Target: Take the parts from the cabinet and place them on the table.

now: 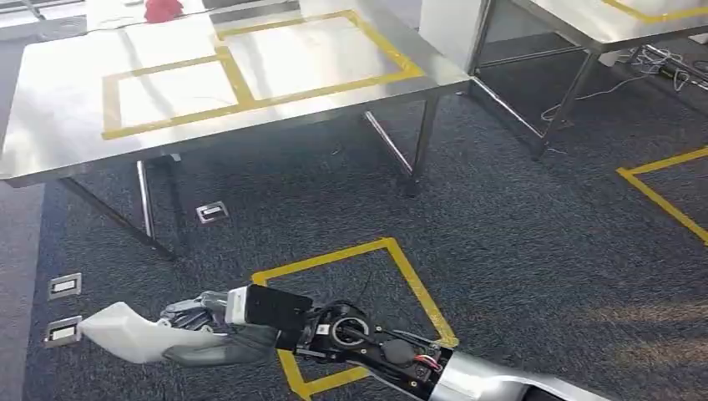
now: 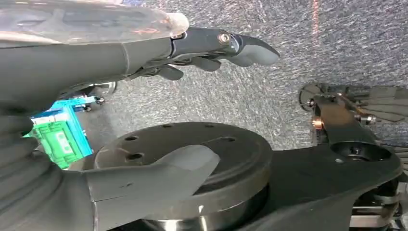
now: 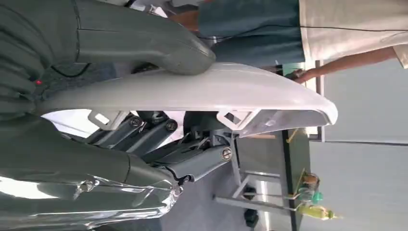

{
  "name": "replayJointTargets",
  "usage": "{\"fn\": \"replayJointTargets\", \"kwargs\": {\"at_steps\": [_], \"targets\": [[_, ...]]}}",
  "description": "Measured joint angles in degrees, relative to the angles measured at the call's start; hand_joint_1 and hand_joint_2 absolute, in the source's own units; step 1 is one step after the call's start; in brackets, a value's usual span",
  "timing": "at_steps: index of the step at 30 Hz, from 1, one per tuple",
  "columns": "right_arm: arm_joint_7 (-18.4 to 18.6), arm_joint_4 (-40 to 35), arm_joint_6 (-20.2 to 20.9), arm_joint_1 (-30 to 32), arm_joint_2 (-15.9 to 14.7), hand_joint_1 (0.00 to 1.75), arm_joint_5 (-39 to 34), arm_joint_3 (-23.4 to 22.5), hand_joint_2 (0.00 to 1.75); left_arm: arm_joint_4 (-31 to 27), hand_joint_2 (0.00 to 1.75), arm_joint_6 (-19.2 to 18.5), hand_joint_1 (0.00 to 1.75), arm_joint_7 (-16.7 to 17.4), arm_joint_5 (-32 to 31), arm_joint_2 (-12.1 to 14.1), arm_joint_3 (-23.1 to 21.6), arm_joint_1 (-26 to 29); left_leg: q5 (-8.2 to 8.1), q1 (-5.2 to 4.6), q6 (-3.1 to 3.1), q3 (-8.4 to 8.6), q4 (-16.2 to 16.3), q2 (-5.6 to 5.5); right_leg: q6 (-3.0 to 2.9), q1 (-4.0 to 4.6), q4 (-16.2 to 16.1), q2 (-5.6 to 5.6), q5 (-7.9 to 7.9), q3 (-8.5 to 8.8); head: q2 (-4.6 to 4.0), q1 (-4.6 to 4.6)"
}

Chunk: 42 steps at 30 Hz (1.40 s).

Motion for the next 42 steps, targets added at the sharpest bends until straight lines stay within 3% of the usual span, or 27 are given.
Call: {"fn": "replayJointTargets", "kwargs": {"at_steps": [6, 14, 15, 16, 17, 18, 20, 22, 23, 24, 25, 26, 27, 28, 29, 30, 31, 32, 33, 34, 35, 37, 38, 39, 40, 41, 42], "targets": [[-0.1, 0.0, 0.1, 0.0, 0.0, 1.75, 0.0, 0.0, 1.75, 0.0, 1.75, 0.0, 0.00, 0.0, 0.1, 0.0, 0.0, 0.0, 0.23, -0.04, -0.35, -0.04, 0.1, 0.00, -0.07, -0.06, 0.0, -0.02, 0.32, 0.03, 0.00, 0.02], [-0.3, 0.0, 0.6, 0.0, 0.1, 1.75, 0.8, 0.0, 1.75, 0.0, 1.75, 0.3, 0.00, -0.4, 0.7, 0.0, 0.0, 0.0, 0.23, -0.08, -0.35, -0.09, 0.3, 0.00, 0.04, -0.10, 0.0, -0.04, 0.41, 0.14, 0.00, 0.02], [-0.3, 0.0, 0.6, 0.0, 0.2, 1.75, 0.8, 0.0, 1.75, 0.0, 1.75, 0.3, 0.00, -0.5, 0.7, 0.2, 0.0, 0.0, 0.17, -0.39, 0.19, -0.25, 0.3, 0.09, 0.54, -0.34, 0.1, -0.13, 1.41, 0.56, 0.00, 0.02], [-0.3, 0.0, 0.7, 0.0, 0.2, 1.75, 0.8, 0.1, 1.75, 0.0, 1.75, 0.3, 0.00, -0.6, 0.7, 0.3, 0.0, 0.0, -0.13, -0.27, 1.41, 0.20, -0.7, 0.10, 0.95, -0.32, 0.7, -0.21, 1.73, 0.51, 0.00, 0.00], [-0.3, 0.0, 0.7, 0.0, 0.3, 1.75, 0.9, 0.0, 1.75, 0.0, 1.75, 0.3, 0.00, -0.6, 0.7, 0.2, 0.0, 0.0, 0.21, 0.16, 1.95, 1.47, -1.9, 0.09, 1.22, -0.15, 1.3, -0.33, 1.68, -0.32, 0.00, -0.07], [-0.3, 0.0, 0.8, 0.0, 0.3, 1.75, 0.9, 0.0, 1.75, 0.0, 1.75, 0.3, 0.00, -0.6, 0.7, 0.2, 0.0, 0.0, 0.32, 0.40, 2.02, 2.15, -2.6, 0.21, 1.31, -0.12, 2.3, -0.53, 1.39, -0.68, 0.00, -0.02], [-0.5, 0.0, 1.0, -0.3, 0.5, 1.75, 0.8, 0.0, 1.75, 0.0, 1.75, 0.3, 0.00, -0.6, 0.7, 0.2, 0.0, 0.0, 0.27, 0.78, 2.02, 2.82, -2.9, 0.28, 2.17, -0.65, 9.3, -0.51, -2.18, -4.48, 0.00, -0.02], [-0.5, 0.1, 1.0, -0.1, 0.5, 1.75, 0.8, 0.0, 1.75, 0.0, 1.75, 0.3, 0.00, -0.6, 0.7, 0.2, 0.0, 0.1, -0.18, 1.31, 1.42, 3.10, -2.8, 0.26, 2.86, -1.54, 16.6, -0.54, -4.73, -8.70, 0.00, 0.00], [-0.5, 0.2, 1.0, 0.0, 0.5, 1.75, 0.8, 0.0, 1.75, 0.0, 1.75, 0.3, 0.00, -0.6, 0.7, 0.2, 0.0, 0.3, -0.55, 1.78, 0.85, 3.48, -2.8, 0.20, 3.54, -2.06, 17.2, -0.62, -4.33, -9.52, 0.00, -0.02], [-0.5, 0.2, 1.1, -0.1, 0.5, 1.75, 0.8, 0.0, 1.75, 0.0, 1.75, 0.3, 0.00, -0.6, 0.7, 0.2, 0.0, 0.5, -1.01, 2.30, 0.25, 4.01, -2.8, 0.15, 4.20, -2.57, 15.3, -0.76, -2.76, -8.88, 0.00, 0.00], [-0.5, 0.2, 1.2, -0.1, 0.5, 1.75, 0.7, 0.0, 1.75, 0.0, 1.75, 0.2, 0.00, -0.6, 0.7, 0.1, 0.0, 0.7, -1.54, 3.06, -0.68, 4.86, -2.6, 0.07, 4.89, -3.23, 10.8, -0.93, 0.17, -6.90, 0.00, -0.02], [-0.5, 0.2, 1.2, -0.1, 0.5, 1.75, 0.7, 0.0, 1.75, 0.0, 1.75, 0.2, 0.00, -0.5, 0.7, 0.1, 0.0, 0.7, -2.33, 3.75, -1.62, 5.65, -2.4, -0.05, 6.21, -4.02, 5.8, -1.09, 3.02, -4.56, 0.00, 0.00], [-0.6, 0.3, 1.4, 0.0, 0.4, 1.75, 0.6, 0.0, 1.75, 0.0, 1.75, 0.2, 0.00, -0.5, 0.7, 0.3, 0.0, 0.8, -3.34, 3.79, -2.71, 5.95, -2.0, 0.04, 7.84, -4.48, 3.0, -0.75, 3.34, -3.11, 0.00, 0.00], [-0.7, 0.5, 1.4, -0.1, 0.4, 1.75, 0.5, 0.1, 1.75, 0.2, 1.75, 0.3, 0.00, -0.5, 0.8, 1.0, 0.0, 0.5, -3.80, 3.98, -3.35, 5.83, -1.4, -0.15, 7.39, -3.94, 3.1, -0.34, 1.23, -4.14, 0.00, 0.48], [-0.7, 0.5, 1.4, -0.1, 0.5, 1.75, 0.4, 0.1, 1.75, 0.1, 1.75, 0.3, 0.00, -0.5, 0.9, 0.5, 0.0, 0.5, -4.13, 3.59, -4.00, 4.84, -1.4, 0.04, 4.99, -3.82, 2.6, -0.13, -0.80, -2.88, 0.00, 0.30], [-0.8, 0.5, 1.4, 0.1, 0.6, 1.75, 0.3, 0.0, 1.75, 0.1, 1.75, 0.3, 0.00, -0.5, 0.9, 0.5, 0.0, 0.4, -4.25, 3.75, -4.02, 5.12, -1.6, -0.05, 3.69, -3.95, 2.9, 0.28, -0.56, -3.48, 0.00, -0.61], [-0.7, 0.6, 1.4, 0.2, 0.6, 1.75, 0.3, 0.0, 1.75, 0.1, 1.75, 0.3, 0.00, -0.5, 0.9, 0.6, 0.0, 0.0, -4.05, 3.87, -4.21, 5.95, -1.9, -0.02, 2.94, -3.86, 3.2, -0.04, -1.43, -3.35, 0.00, -0.81], [-0.9, 0.6, 1.4, 0.0, 0.6, 1.75, 0.3, 0.0, 1.75, 0.1, 1.75, 0.3, 0.00, -0.5, 1.0, 0.6, 0.0, -0.1, -3.54, 3.96, -4.36, 5.70, -1.0, -0.21, 2.41, -3.78, 3.4, 0.32, -1.83, -2.46, 0.00, -0.92], [-0.9, 0.6, 1.4, 0.0, 0.8, 1.75, 0.3, 0.0, 1.75, 0.1, 1.75, 0.3, 0.00, -0.5, 1.0, 0.5, 0.0, -0.2, -1.47, 4.04, -4.22, 3.43, 3.0, 0.24, 1.96, -3.65, 2.9, 0.37, -2.27, -1.71, 0.00, -1.58], [-0.9, 0.7, 1.4, -0.1, 0.8, 1.75, 0.2, 0.0, 1.75, 0.1, 1.75, 0.3, 0.00, -0.5, 1.0, 0.5, 0.0, -0.4, 0.17, 3.99, -4.10, -0.90, 9.7, 0.78, 1.59, -3.46, 2.2, 0.10, -2.75, -0.43, 0.00, -1.77], [-0.9, 0.9, 1.4, 0.0, 0.6, 1.75, 0.1, 0.0, 1.75, 0.1, 1.75, 0.3, 0.00, -0.6, 1.0, 0.5, 0.0, -0.4, -0.44, 3.66, -4.18, -4.78, 14.7, 0.97, 1.37, -3.26, 1.3, 0.02, -3.32, 0.92, 0.00, -1.83], [-0.9, 1.3, 1.4, 0.4, 0.3, 1.75, 0.1, 0.1, 1.75, 0.1, 1.75, 0.3, 0.00, -0.7, 1.0, 0.5, 0.0, -0.4, -5.93, 2.86, -3.63, -10.18, 19.4, 0.99, 1.00, -2.73, -0.6, -0.19, -4.31, 4.24, 0.00, -1.84], [-0.9, 1.5, 1.4, 0.5, 0.3, 1.75, 0.1, 0.1, 1.75, 0.1, 1.75, 0.3, 0.00, -0.7, 1.0, 0.5, 0.0, -0.1, -8.31, 2.44, -3.10, -11.77, 19.3, 0.99, 0.80, -2.42, -1.4, -0.07, -4.84, 5.83, 0.00, -1.97], [-0.9, 1.6, 1.4, 0.5, 0.3, 1.75, 0.1, 0.1, 1.75, 0.1, 1.75, 0.3, 0.00, -0.7, 1.0, 0.5, 0.0, 0.1, -9.35, 1.90, -2.43, -12.84, 17.6, 0.98, 0.61, -2.11, -2.3, 0.21, -5.47, 7.64, 0.00, -2.12], [-0.9, 1.6, 1.3, 0.5, 0.3, 1.75, 0.1, 0.1, 1.75, 0.1, 1.75, 0.3, 0.00, -0.7, 1.0, 0.5, 0.0, 0.4, -8.74, 1.19, -1.54, -13.38, 14.5, 0.97, 0.47, -1.74, -3.1, 0.35, -6.18, 9.45, 0.00, -2.21], [-0.9, 1.6, 1.3, 0.4, 0.3, 1.75, 0.1, 0.1, 1.75, 0.1, 1.75, 0.3, 0.00, -0.7, 1.0, 0.5, 0.0, 0.7, -5.57, 0.51, -0.32, -13.46, 10.6, 0.96, 0.38, -1.38, -3.9, 0.43, -6.92, 11.22, 0.00, -2.32], [-0.9, 1.6, 1.3, 0.5, 0.3, 1.75, 0.1, 0.1, 1.75, 0.1, 1.75, 0.4, 0.00, -0.7, 1.0, 0.6, 0.0, 1.1, 2.35, -0.42, 1.21, -13.36, 5.4, 0.92, 0.29, -1.18, -4.7, 0.39, -7.75, 12.79, 0.00, -2.36]]}}
